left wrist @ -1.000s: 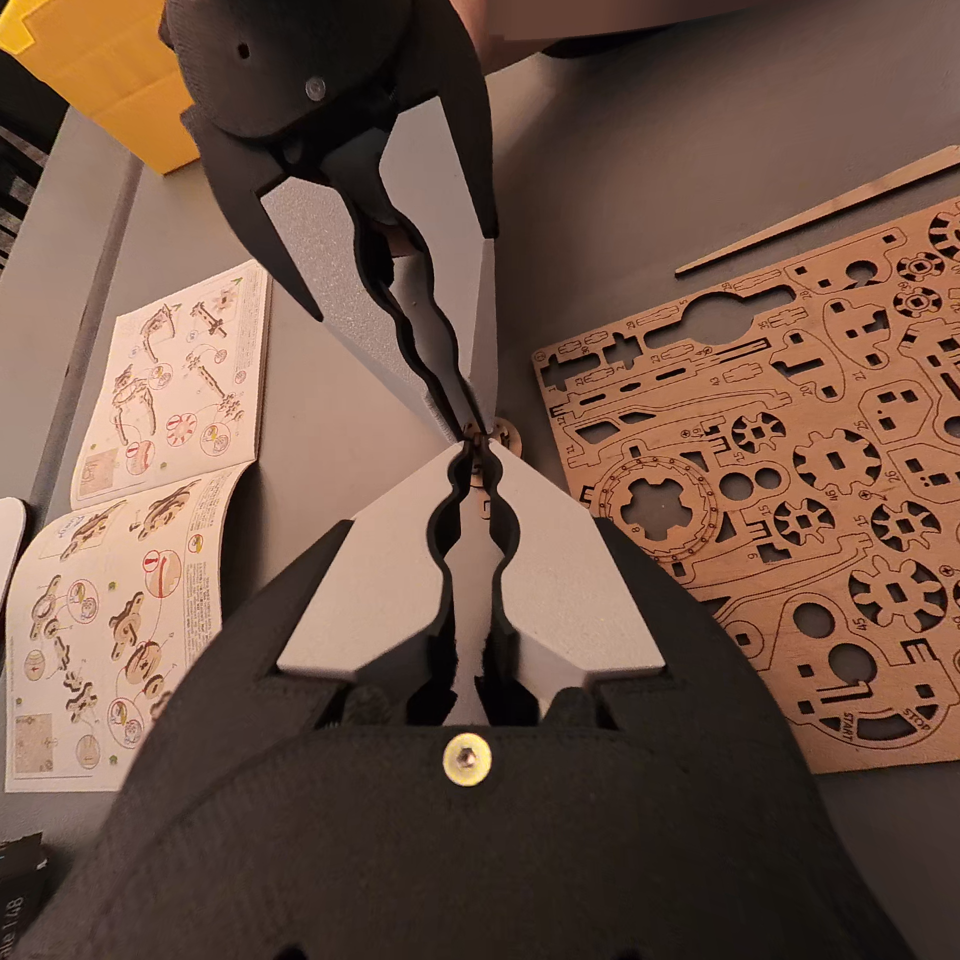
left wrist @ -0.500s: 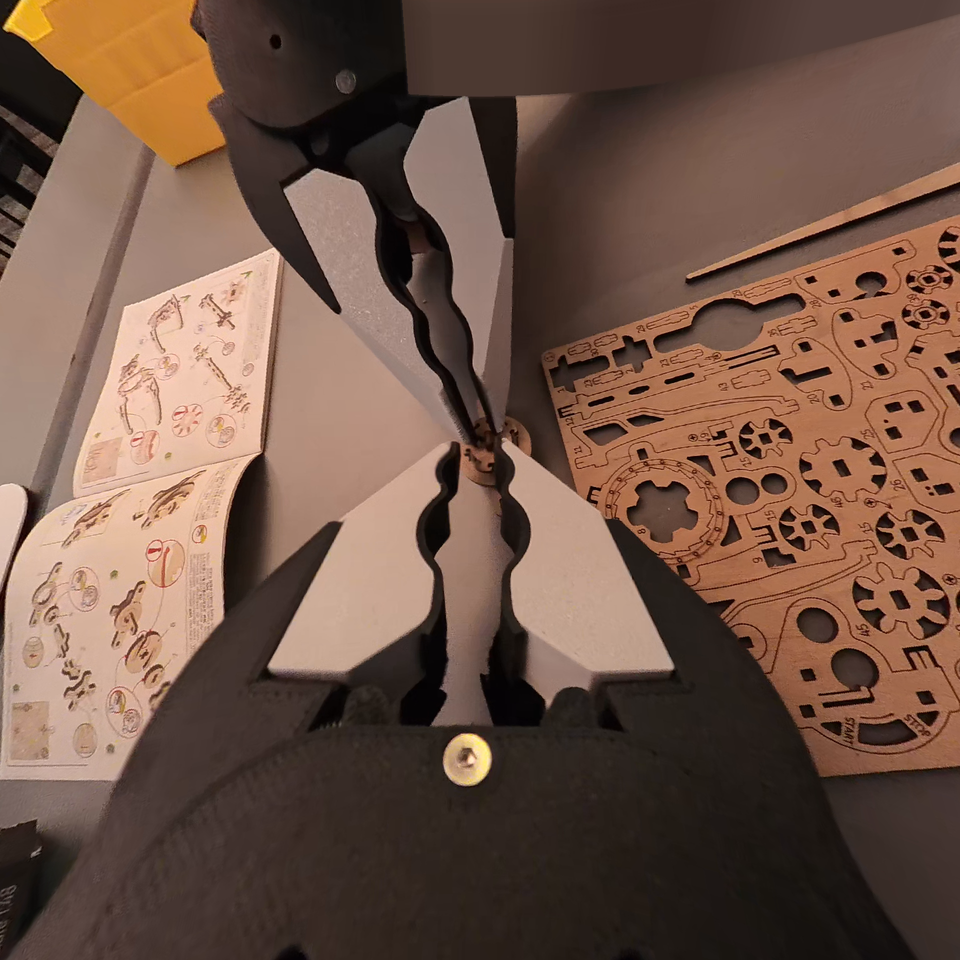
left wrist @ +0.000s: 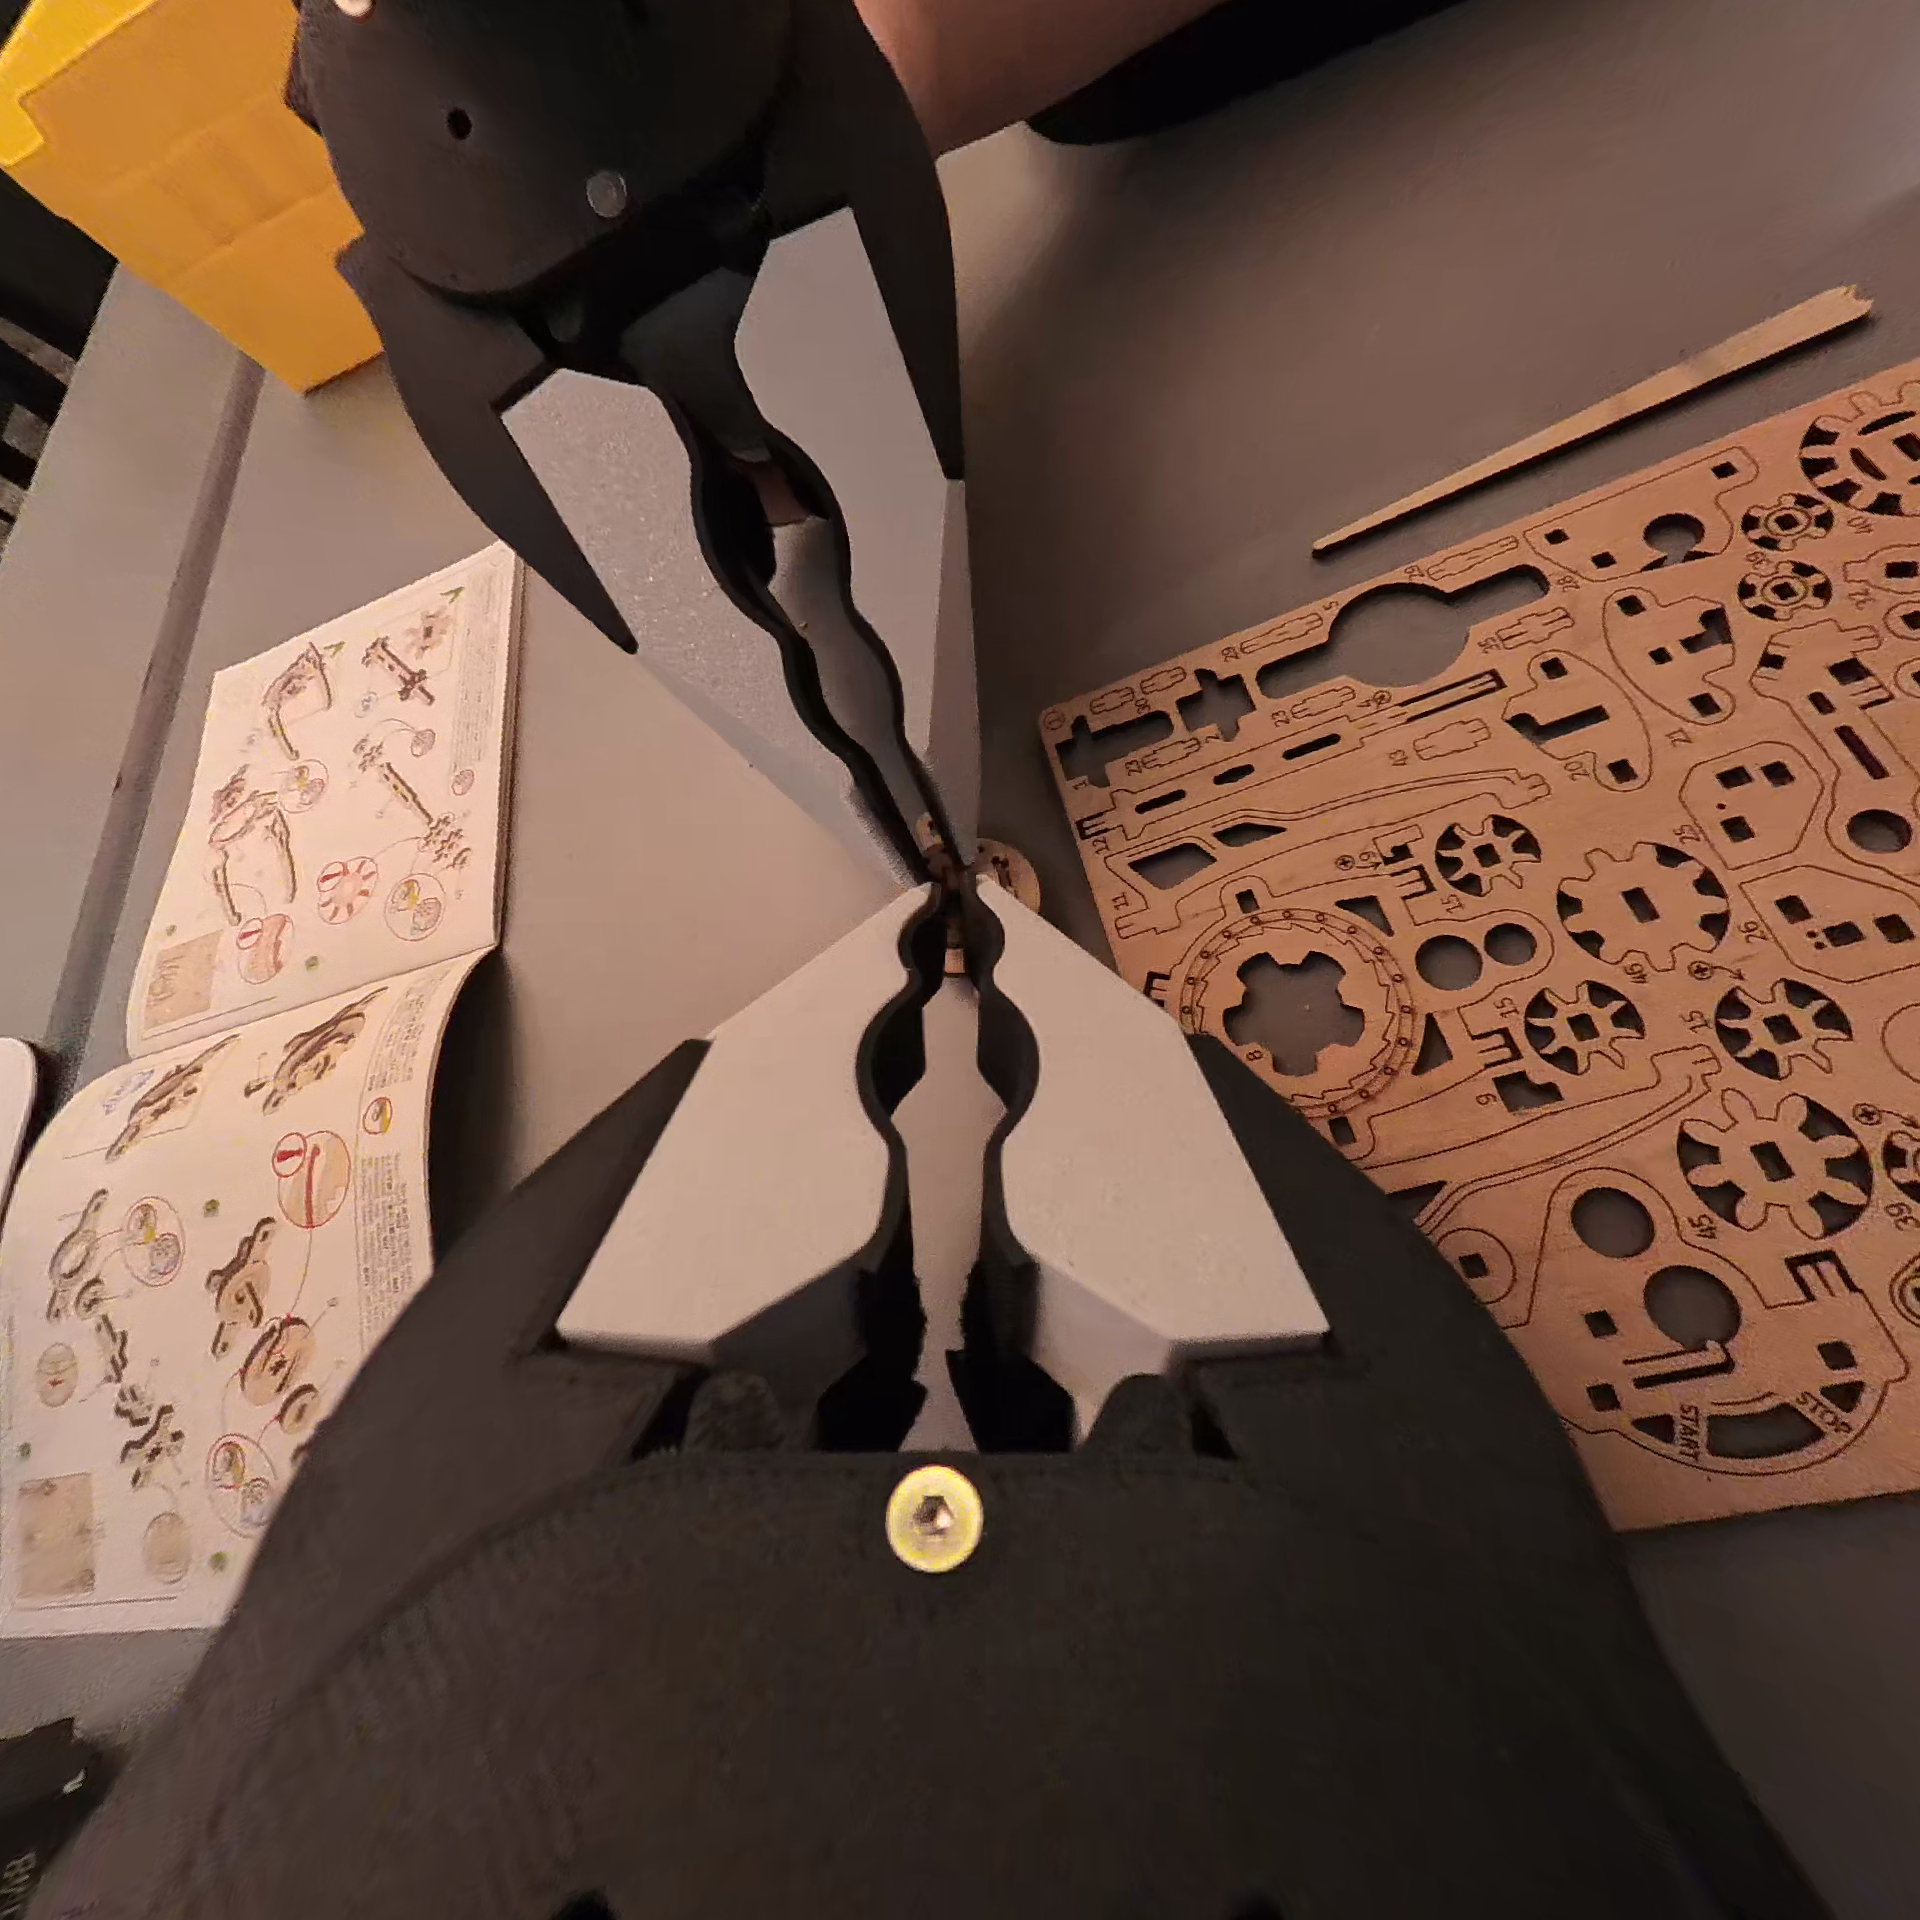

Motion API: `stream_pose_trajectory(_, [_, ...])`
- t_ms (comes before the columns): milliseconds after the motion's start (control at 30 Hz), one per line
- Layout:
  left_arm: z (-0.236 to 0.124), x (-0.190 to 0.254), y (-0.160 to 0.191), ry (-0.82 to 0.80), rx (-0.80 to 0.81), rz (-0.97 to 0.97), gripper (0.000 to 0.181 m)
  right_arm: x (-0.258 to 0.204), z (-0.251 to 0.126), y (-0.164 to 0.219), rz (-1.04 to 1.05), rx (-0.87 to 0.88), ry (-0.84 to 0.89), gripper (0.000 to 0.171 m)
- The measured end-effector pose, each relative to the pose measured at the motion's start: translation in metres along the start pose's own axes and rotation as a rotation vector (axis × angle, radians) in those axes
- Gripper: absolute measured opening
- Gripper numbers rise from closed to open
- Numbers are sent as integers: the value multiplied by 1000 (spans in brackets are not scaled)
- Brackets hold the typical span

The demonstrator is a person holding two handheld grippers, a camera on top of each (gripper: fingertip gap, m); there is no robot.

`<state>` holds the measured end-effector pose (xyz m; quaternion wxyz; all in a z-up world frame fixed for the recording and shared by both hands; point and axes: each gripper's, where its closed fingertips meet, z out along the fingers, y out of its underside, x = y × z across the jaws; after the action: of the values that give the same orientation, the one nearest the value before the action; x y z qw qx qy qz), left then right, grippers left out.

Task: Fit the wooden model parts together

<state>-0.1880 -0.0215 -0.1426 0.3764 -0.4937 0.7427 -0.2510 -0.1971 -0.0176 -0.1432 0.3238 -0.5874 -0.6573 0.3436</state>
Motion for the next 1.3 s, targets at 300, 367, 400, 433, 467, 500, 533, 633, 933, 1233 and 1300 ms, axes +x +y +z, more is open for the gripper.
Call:
stream_pose_trajectory(300, [0, -1, 0, -22, 16, 17, 1, 1, 0, 0, 24, 14, -6, 5])
stream_pose_trajectory(367, [0, -2, 0, -22, 15, 10, 2, 1, 0, 0, 27, 14, -5, 5])
stream_pose_trajectory(400, [0, -2, 0, -22, 16, 6, 3, 1, 0, 0, 30, 16, -6, 5])
stream_pose_trajectory(433, [0, -2, 0, -20, 16, 1, 3, 1, 0, 0, 32, 18, -7, 5])
stream_pose_trajectory(467, [0, -1, 0, -17, 16, -4, 3, 1, 1, 0, 35, 21, -8, 5])
stream_pose_trajectory(500, [-1, -1, 0, -14, 18, -8, 4, 1, 1, 0, 36, 21, -10, 5])
stream_pose_trajectory(533, [-1, -1, 0, -12, 19, -11, 5, 1, 1, 0, 36, 21, -10, 5])
stream_pose_trajectory(633, [-1, -1, 1, -3, 23, -27, 6, 1, 1, -1, 41, 24, -13, 5])
stream_pose_trajectory(933, [-2, -4, 2, -14, 22, -29, 8, 1, 1, -1, 54, 28, -18, 5])
stream_pose_trajectory(1233, [-1, -4, 1, -23, 2, 11, 6, 1, 1, 0, 33, 4, 0, 4])
stream_pose_trajectory(1300, [0, -1, 1, -2, 3, -1, 1, 1, 1, 0, 21, -2, 5, 4])
